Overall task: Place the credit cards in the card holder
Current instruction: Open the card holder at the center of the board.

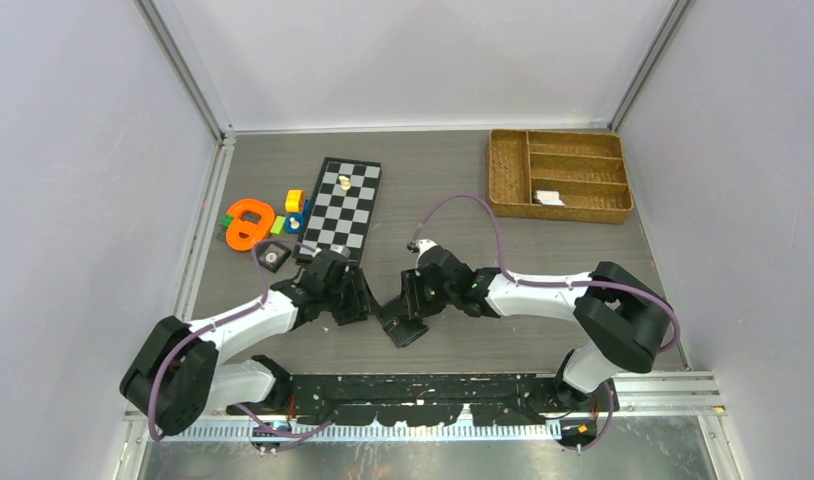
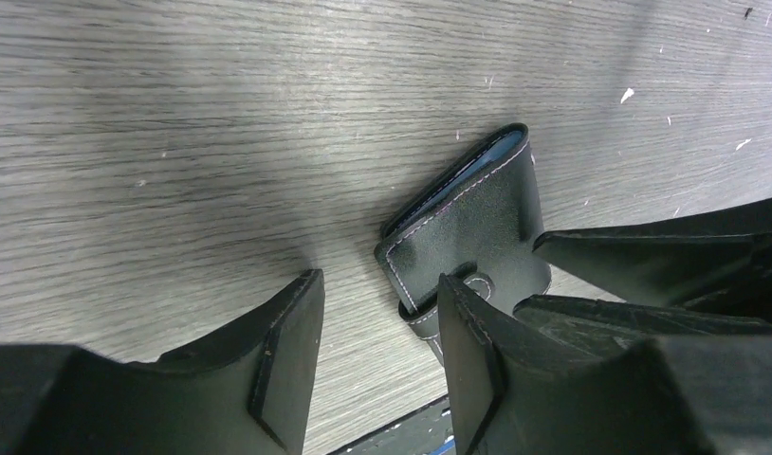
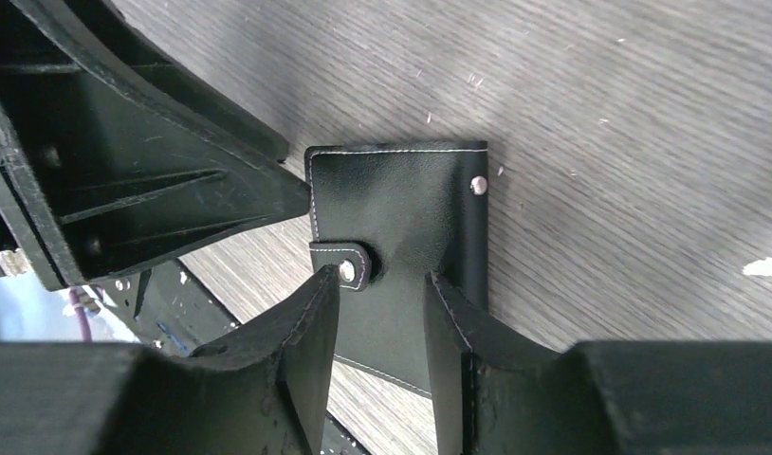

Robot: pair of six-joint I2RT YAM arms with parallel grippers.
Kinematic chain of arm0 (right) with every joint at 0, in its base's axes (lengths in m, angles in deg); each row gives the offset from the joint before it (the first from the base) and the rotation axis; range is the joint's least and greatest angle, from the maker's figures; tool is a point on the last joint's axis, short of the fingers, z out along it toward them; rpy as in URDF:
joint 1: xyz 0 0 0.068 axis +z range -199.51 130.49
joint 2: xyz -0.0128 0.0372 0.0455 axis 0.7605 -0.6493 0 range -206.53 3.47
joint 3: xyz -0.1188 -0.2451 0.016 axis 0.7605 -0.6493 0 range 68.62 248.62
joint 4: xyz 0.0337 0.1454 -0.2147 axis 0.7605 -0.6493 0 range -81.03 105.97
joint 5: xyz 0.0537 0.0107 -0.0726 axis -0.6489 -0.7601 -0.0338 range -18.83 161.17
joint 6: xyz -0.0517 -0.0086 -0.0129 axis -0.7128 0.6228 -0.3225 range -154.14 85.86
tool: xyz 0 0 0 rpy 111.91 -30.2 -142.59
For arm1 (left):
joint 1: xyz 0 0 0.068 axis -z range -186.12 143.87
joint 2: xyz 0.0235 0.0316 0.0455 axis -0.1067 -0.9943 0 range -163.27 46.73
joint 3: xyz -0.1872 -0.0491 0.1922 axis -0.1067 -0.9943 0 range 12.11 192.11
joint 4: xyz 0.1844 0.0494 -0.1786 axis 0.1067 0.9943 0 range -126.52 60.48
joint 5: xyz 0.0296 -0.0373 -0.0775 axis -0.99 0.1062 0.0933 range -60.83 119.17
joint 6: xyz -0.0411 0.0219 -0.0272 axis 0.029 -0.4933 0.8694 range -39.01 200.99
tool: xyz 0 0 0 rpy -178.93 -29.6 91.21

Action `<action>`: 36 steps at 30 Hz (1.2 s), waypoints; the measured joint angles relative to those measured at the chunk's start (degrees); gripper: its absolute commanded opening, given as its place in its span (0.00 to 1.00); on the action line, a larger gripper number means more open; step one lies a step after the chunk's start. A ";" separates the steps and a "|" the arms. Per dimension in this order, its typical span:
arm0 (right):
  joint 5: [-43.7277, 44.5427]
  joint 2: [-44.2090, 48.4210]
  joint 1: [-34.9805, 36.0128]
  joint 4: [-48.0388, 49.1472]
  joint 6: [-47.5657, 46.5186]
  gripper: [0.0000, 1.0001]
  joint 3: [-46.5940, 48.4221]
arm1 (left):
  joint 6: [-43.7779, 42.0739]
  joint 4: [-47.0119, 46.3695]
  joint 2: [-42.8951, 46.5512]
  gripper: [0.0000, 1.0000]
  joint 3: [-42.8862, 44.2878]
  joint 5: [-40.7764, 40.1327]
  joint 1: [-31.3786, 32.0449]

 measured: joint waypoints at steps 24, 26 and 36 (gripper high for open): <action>-11.21 -8.37 -1.73 10.01 4.92 0.18 -0.42 | 6.54 -11.78 -5.66 0.00 -2.84 0.02 2.84; -11.13 -8.72 -1.77 10.97 5.73 0.13 -0.57 | 6.78 -12.11 -5.60 0.00 -2.93 -0.68 3.26; -8.50 -8.92 -0.68 13.27 8.15 0.01 -1.44 | 8.15 -12.55 -4.52 0.00 -3.56 -4.09 5.14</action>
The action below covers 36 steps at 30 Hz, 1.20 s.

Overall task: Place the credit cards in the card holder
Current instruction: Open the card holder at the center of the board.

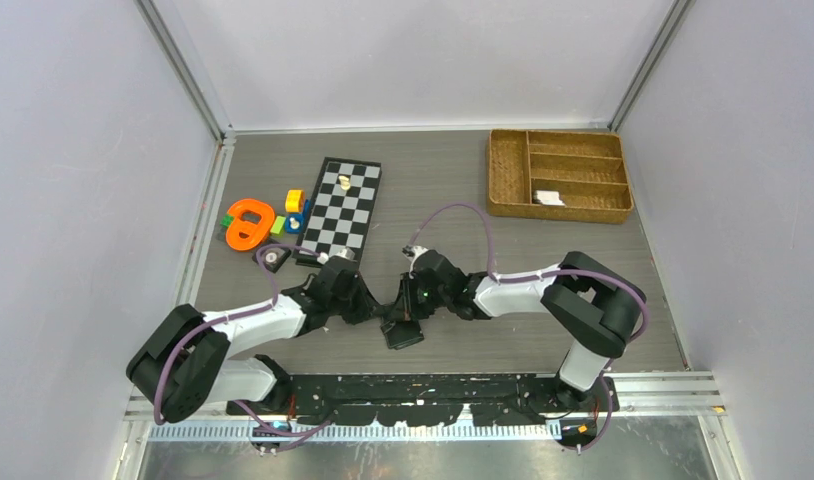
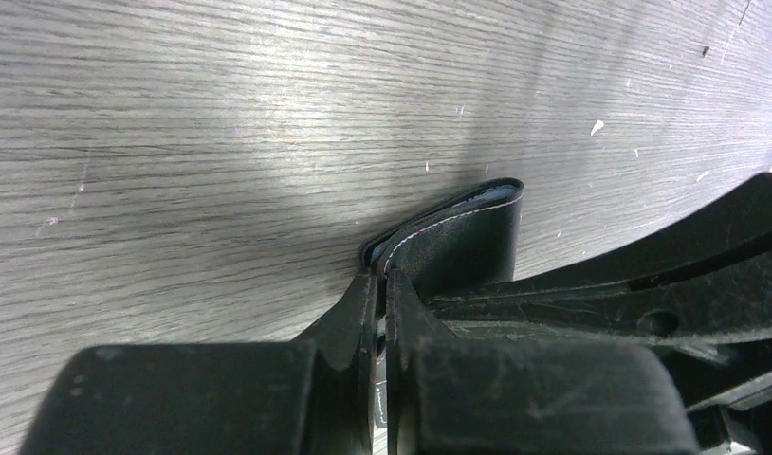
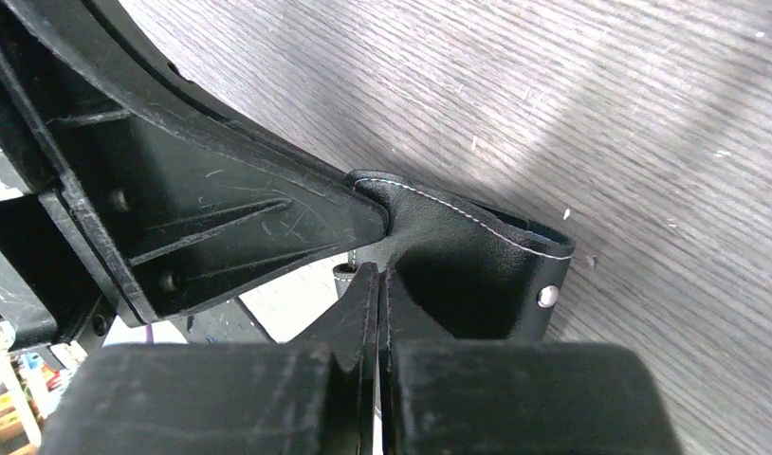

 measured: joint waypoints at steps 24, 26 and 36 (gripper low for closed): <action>14.78 7.54 11.54 -6.12 -5.57 0.14 1.05 | 2.51 -0.50 1.33 0.05 -1.16 -0.90 2.23; 15.43 9.01 11.58 -7.87 -5.64 0.32 1.05 | 2.43 -0.50 2.36 0.16 -1.79 -1.07 2.23; 23.98 23.30 11.15 -23.37 -6.60 0.66 3.21 | -4.59 6.01 10.01 0.64 -0.92 -3.52 2.23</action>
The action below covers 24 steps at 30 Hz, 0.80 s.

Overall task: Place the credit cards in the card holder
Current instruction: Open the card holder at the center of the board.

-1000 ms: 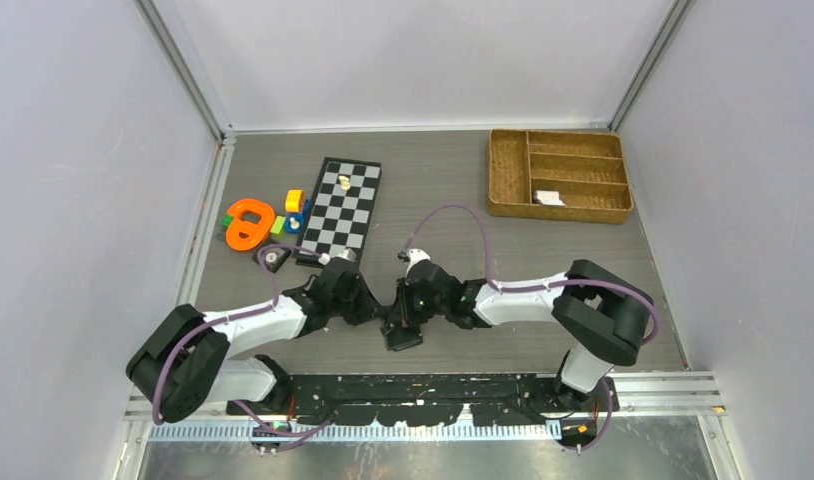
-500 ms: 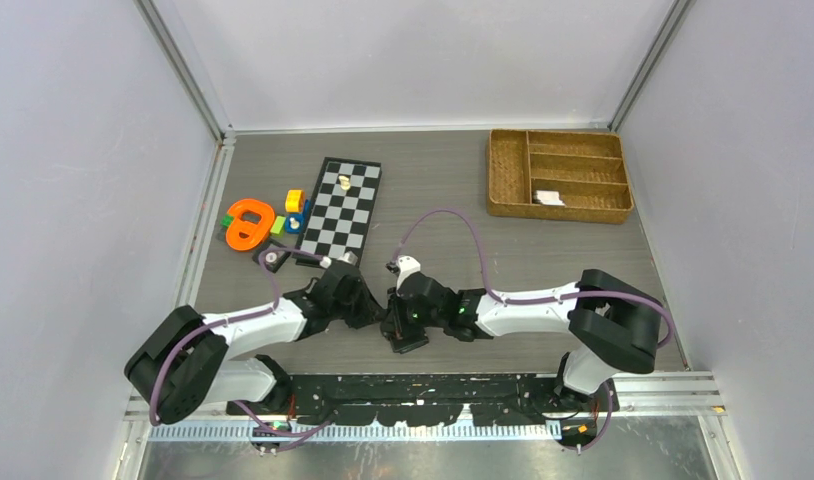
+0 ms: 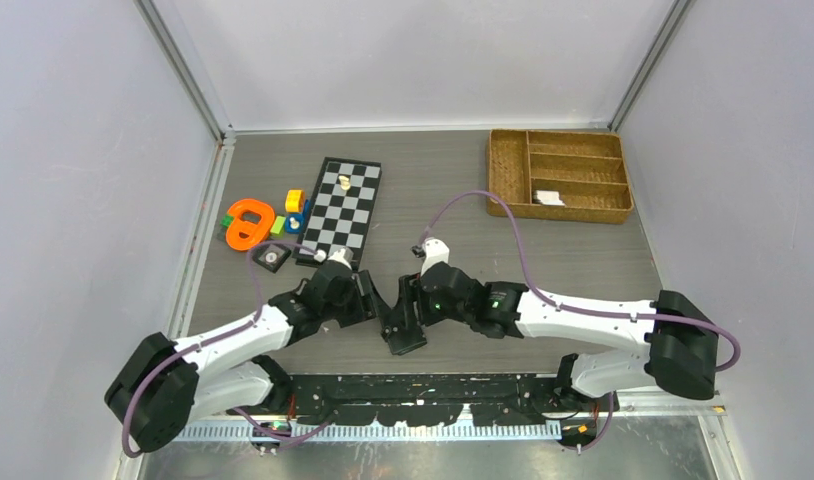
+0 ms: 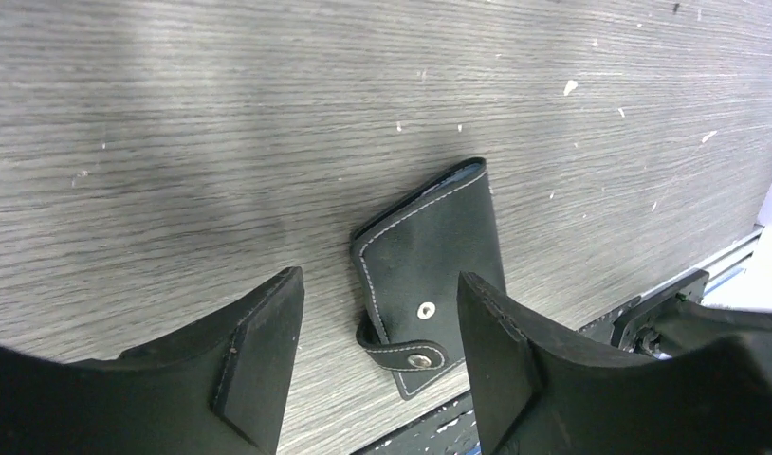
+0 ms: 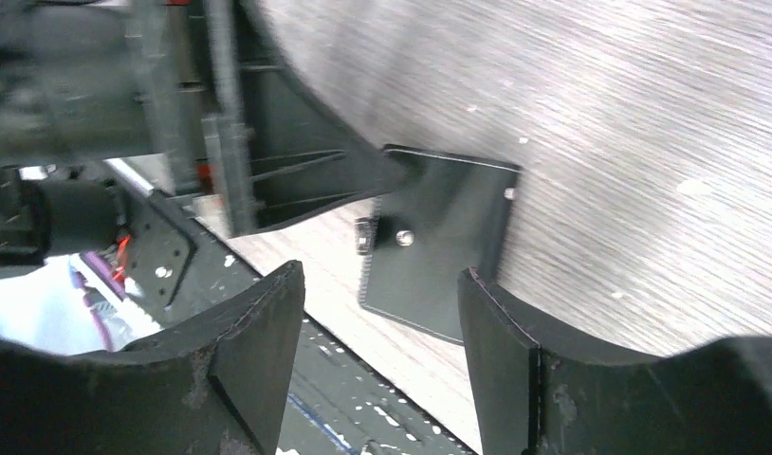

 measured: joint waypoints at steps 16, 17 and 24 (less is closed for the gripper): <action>1.36 -3.28 -3.67 -4.42 1.97 0.70 -1.73 | -3.19 8.52 -4.13 0.71 5.09 2.32 4.55; 1.38 -3.28 -3.67 -4.39 2.03 0.70 -2.05 | -2.97 8.98 -4.17 0.70 5.22 2.16 5.31; 1.81 -3.28 -3.67 -4.07 2.38 0.70 -3.28 | -1.20 9.22 -4.13 0.35 5.33 1.95 7.02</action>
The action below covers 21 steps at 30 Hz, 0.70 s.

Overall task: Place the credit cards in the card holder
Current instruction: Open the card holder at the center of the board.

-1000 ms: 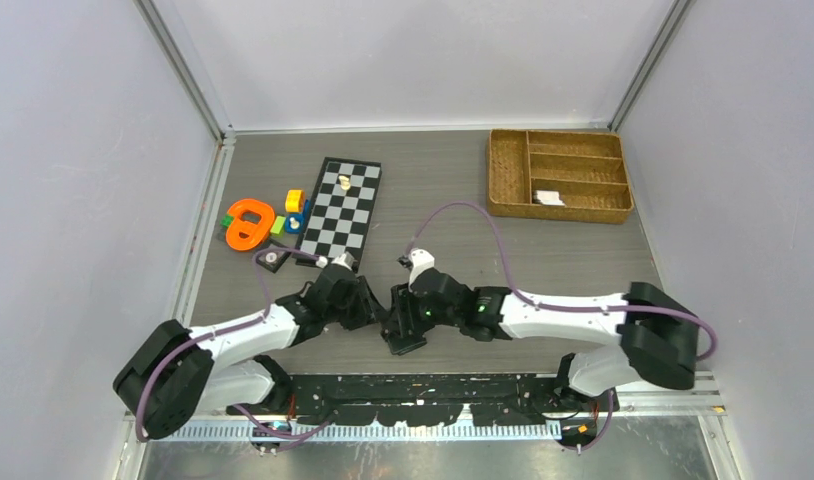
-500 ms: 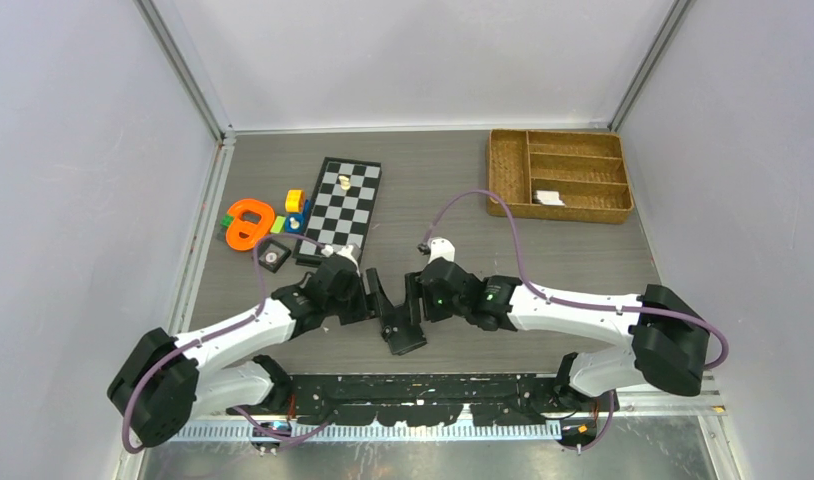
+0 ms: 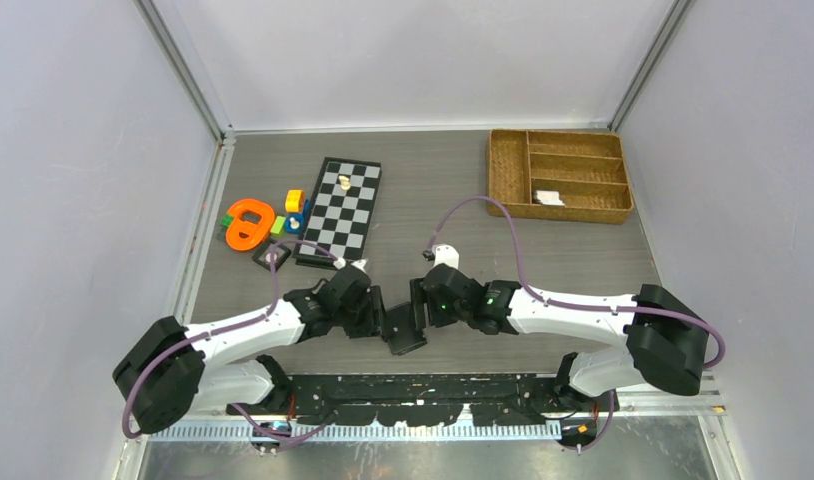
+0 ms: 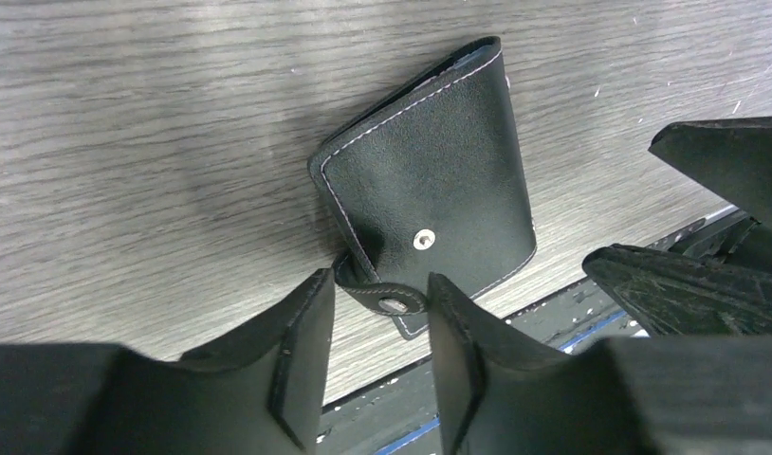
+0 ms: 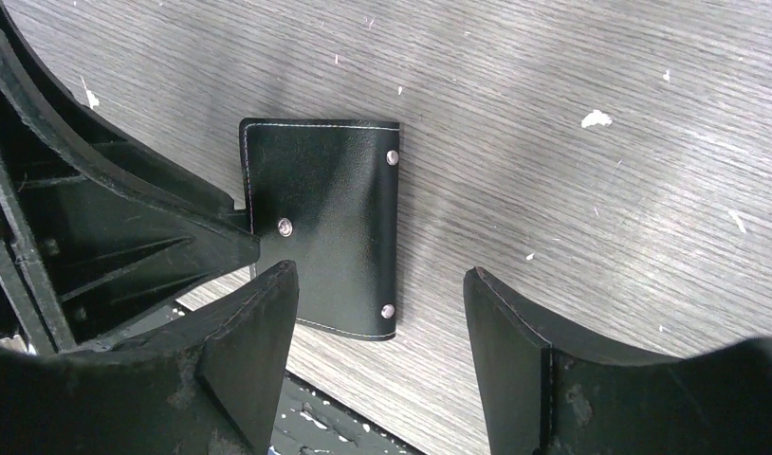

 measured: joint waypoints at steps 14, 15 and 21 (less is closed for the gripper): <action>1.66 0.00 1.97 0.55 -2.01 0.71 -0.09 | 1.46 1.25 7.63 0.00 -1.07 -1.16 0.00; 1.68 0.00 2.43 0.68 -2.12 0.72 -0.09 | 1.46 0.76 9.01 0.00 -1.46 -1.03 0.00; 1.62 0.00 3.52 1.38 -1.92 0.73 0.57 | 1.18 -1.77 16.48 0.00 -2.27 -0.55 0.00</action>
